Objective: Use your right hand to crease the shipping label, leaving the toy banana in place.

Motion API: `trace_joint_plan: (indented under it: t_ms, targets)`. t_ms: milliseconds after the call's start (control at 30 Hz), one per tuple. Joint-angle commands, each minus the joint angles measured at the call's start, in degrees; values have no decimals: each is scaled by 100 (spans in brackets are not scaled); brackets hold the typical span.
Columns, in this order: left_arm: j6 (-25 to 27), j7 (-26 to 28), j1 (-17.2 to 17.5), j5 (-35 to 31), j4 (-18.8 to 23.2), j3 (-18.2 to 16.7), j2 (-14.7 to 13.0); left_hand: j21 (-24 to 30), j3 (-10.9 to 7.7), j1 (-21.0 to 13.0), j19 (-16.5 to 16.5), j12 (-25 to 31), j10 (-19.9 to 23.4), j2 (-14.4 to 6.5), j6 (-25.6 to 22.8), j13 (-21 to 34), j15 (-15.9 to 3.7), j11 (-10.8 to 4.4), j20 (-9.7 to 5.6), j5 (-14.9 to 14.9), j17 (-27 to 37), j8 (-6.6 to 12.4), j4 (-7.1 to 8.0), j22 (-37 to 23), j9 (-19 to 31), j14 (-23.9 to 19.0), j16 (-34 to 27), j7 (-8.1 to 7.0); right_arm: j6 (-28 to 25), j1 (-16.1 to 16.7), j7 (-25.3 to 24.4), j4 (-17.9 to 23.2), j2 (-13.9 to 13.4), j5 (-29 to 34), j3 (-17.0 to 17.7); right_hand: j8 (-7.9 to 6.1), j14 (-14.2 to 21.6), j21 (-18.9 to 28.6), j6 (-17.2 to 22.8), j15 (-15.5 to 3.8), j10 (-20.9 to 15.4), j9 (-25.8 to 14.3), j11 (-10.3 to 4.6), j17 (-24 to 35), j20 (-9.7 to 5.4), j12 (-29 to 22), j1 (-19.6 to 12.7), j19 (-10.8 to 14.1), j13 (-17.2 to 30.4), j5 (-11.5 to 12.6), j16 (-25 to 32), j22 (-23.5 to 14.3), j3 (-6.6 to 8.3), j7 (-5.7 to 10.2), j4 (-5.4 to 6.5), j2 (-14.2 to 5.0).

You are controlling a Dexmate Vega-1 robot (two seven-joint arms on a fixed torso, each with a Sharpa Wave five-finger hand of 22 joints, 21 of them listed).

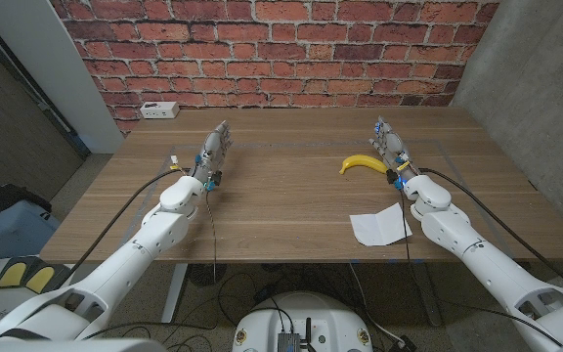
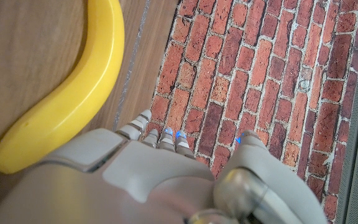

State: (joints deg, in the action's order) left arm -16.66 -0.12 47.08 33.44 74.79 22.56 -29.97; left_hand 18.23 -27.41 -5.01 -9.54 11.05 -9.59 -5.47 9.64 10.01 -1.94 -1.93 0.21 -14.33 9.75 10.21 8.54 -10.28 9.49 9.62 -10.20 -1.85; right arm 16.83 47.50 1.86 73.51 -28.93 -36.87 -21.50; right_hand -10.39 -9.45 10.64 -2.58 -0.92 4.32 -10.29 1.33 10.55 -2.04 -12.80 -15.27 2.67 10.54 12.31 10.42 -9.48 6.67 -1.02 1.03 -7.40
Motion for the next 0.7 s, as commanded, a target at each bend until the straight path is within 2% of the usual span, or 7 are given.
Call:
trace_joint_plan:
  t_ms: [33, 700]
  targets:
    - [168, 354, -98, -650, 287, 209, -198, 8, -14, -21, 37, 67, -525, -247, 356, 29, 25, 22, 65, -11, 4, 62, -40, -21, 27, 519, -40, -47, 9, 97, -55, 99, -55, 8, 35, -37, -34, 27, -22, 41, 20, -5, 2, 12, -25, -13, -45, 42, 30, -1, 49, -27, 48, 1, -6, -3]
    - [634, 684, -406, -1980, 815, 630, -624, -5, -24, -74, 192, 127, -254, -210, -16, 30, 95, 58, 130, -11, 1, 120, -107, -20, 32, 316, -59, -142, 12, 228, -259, 308, -131, 129, 53, -41, -27, 30, 5, 41, 3, -6, 1, 13, -20, 4, -59, 48, 32, -26, 49, -27, 68, 21, -18, -10]
